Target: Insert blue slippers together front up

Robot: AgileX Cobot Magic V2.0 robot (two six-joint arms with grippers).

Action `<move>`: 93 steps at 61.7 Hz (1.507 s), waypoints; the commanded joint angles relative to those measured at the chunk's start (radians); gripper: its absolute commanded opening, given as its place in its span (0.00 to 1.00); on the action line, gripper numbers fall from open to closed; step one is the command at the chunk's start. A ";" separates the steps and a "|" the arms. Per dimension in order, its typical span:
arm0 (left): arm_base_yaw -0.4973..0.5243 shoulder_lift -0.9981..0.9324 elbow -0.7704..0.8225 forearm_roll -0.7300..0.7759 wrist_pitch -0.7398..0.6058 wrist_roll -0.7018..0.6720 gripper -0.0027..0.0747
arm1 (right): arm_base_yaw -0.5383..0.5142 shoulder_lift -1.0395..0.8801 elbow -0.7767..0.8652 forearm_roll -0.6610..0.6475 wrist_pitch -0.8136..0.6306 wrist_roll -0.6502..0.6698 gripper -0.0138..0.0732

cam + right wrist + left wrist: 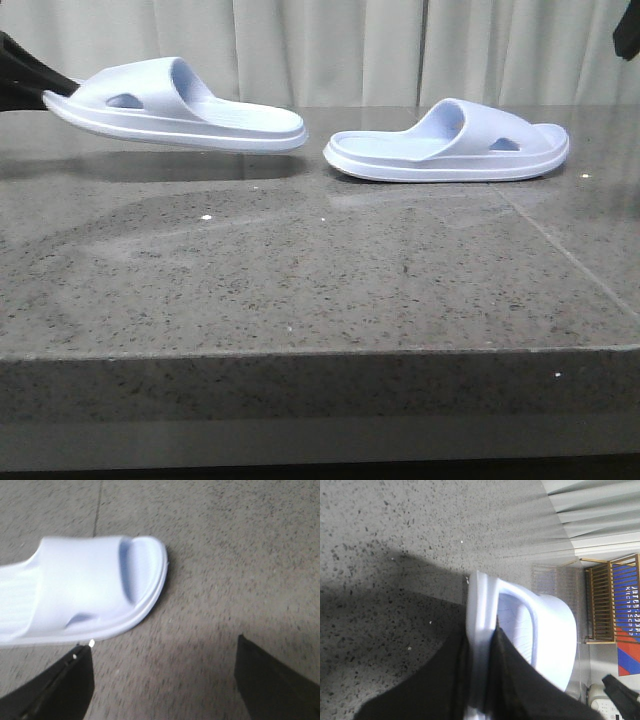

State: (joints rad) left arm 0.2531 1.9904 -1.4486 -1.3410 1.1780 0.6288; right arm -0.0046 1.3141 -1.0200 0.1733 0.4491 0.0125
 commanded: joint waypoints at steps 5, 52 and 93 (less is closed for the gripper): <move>0.000 -0.066 -0.021 -0.084 0.091 -0.007 0.01 | -0.044 0.115 -0.151 0.044 -0.043 -0.001 0.84; 0.000 -0.066 -0.021 -0.084 0.091 -0.007 0.01 | -0.057 0.507 -0.514 0.203 0.154 -0.077 0.84; 0.000 -0.066 -0.021 -0.084 0.091 -0.007 0.01 | -0.057 0.548 -0.515 0.344 0.235 -0.158 0.64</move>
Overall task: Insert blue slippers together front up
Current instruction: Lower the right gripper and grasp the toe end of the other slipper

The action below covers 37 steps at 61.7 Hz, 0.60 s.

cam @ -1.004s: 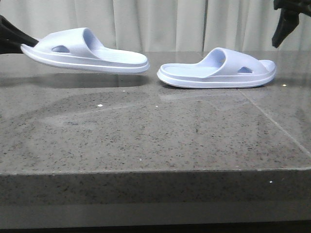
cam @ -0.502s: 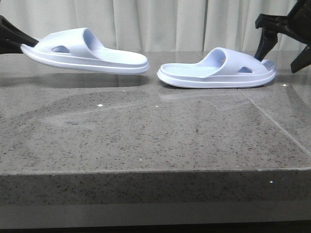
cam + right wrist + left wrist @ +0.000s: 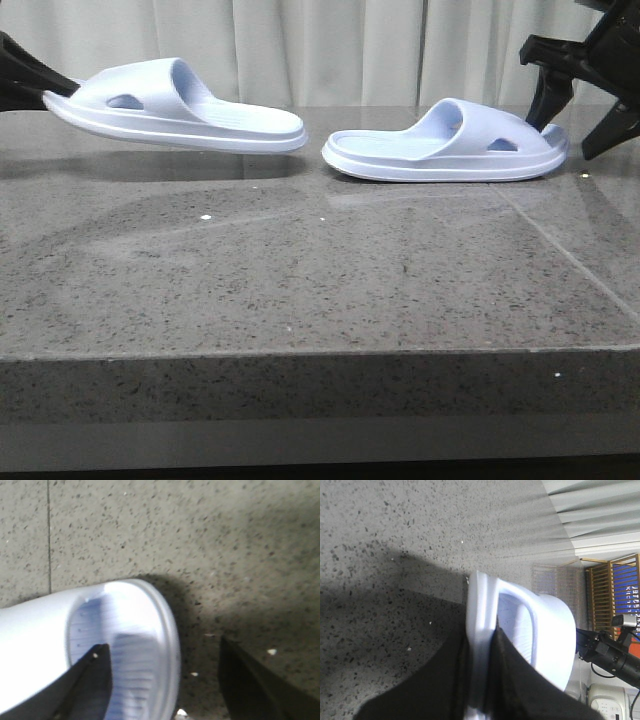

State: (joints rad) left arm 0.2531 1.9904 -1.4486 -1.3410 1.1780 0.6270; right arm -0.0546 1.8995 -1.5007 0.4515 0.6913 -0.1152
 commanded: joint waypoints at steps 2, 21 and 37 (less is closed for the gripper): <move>0.000 -0.066 -0.021 -0.084 0.091 -0.006 0.01 | -0.007 -0.036 -0.034 0.087 -0.001 -0.037 0.64; 0.000 -0.066 -0.021 -0.084 0.091 -0.006 0.01 | -0.007 -0.015 -0.034 0.166 0.061 -0.089 0.64; 0.000 -0.066 -0.021 -0.084 0.091 -0.006 0.01 | -0.007 0.005 -0.034 0.226 0.112 -0.133 0.61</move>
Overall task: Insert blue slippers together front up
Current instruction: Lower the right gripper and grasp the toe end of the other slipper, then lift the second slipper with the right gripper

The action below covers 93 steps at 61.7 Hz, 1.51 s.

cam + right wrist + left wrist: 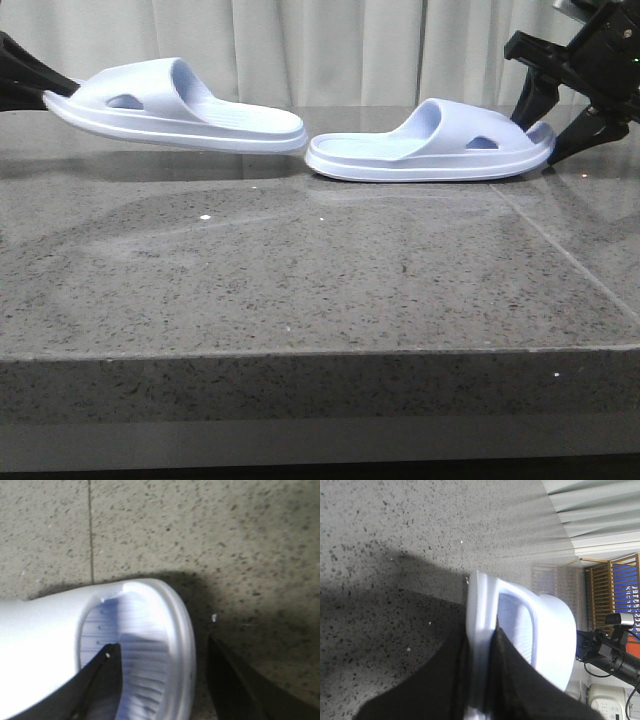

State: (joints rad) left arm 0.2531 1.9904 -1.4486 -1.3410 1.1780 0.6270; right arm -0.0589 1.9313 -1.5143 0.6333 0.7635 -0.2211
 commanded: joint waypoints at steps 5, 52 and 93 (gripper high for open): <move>0.000 -0.066 -0.021 -0.084 0.091 -0.006 0.01 | -0.003 -0.026 -0.021 0.059 0.040 -0.027 0.50; 0.000 -0.066 -0.021 -0.084 0.091 -0.006 0.01 | -0.197 -0.026 -0.021 0.323 0.243 -0.176 0.02; -0.003 -0.066 -0.021 -0.096 0.091 -0.006 0.01 | -0.248 -0.020 -0.021 0.776 0.452 -0.330 0.02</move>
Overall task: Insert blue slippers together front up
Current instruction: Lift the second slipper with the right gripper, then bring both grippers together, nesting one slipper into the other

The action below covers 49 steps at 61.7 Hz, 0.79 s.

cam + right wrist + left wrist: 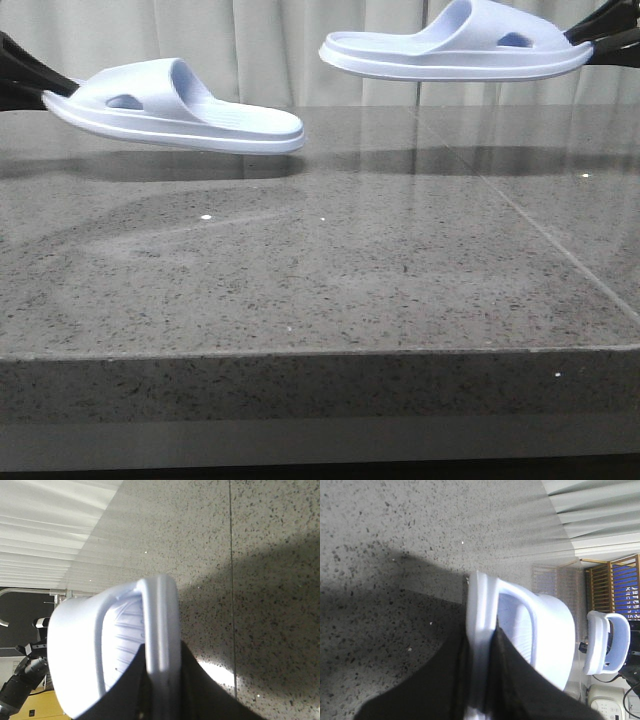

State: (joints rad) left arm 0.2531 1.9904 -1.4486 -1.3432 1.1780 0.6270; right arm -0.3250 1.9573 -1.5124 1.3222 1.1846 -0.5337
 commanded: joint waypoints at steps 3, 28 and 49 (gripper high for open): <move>-0.009 -0.066 -0.021 -0.095 0.091 -0.006 0.01 | 0.036 -0.042 -0.022 0.087 0.020 -0.017 0.02; -0.086 -0.066 -0.021 -0.173 0.091 -0.006 0.01 | 0.159 0.035 -0.019 0.152 -0.066 -0.017 0.02; -0.133 -0.066 -0.021 -0.228 0.080 -0.006 0.01 | 0.227 0.063 -0.019 0.200 -0.084 -0.018 0.02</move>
State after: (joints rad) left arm 0.1362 1.9904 -1.4486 -1.4632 1.1764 0.6270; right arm -0.1064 2.0752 -1.5110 1.4452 1.0700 -0.5362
